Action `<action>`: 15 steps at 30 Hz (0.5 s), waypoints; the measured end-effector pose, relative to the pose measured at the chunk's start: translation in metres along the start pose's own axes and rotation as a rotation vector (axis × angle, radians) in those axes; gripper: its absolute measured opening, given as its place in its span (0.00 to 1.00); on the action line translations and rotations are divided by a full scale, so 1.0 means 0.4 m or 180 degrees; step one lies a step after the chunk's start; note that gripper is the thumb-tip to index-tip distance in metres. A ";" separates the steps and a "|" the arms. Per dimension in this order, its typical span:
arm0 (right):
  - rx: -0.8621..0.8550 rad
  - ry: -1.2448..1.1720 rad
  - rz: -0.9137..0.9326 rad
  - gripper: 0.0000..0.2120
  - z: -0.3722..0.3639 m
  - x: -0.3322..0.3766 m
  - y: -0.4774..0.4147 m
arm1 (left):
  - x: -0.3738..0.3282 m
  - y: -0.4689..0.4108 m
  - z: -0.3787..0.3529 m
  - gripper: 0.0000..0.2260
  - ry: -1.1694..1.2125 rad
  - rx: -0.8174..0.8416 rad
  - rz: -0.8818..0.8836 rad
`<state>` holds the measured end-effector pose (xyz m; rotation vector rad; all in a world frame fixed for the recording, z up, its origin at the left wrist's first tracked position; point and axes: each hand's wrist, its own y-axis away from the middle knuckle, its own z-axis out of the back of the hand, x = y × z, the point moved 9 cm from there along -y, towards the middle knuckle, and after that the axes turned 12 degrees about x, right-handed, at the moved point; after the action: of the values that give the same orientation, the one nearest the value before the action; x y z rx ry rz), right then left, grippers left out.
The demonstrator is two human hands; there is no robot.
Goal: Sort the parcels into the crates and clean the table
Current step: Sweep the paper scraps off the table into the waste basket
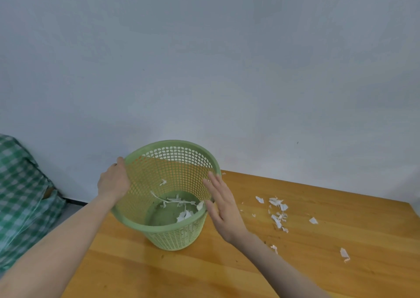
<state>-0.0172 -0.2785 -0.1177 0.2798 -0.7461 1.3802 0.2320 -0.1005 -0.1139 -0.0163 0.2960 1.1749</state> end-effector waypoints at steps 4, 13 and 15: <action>-0.0237 -0.0168 -0.1180 0.24 -0.011 -0.225 0.120 | -0.002 0.001 0.003 0.12 -0.0021 -0.0014 -0.0023; 0.1302 0.0821 -0.3065 0.27 -0.085 -0.507 0.479 | -0.002 -0.001 0.003 0.13 -0.0015 -0.0017 -0.0071; 0.1558 0.0871 -0.2965 0.28 -0.095 -0.507 0.491 | 0.000 -0.003 0.002 0.13 -0.0040 -0.0028 -0.0064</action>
<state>-0.1937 -0.3751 -0.3195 0.7026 0.0089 0.6542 0.2335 -0.1007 -0.1133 -0.0195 0.2792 1.1559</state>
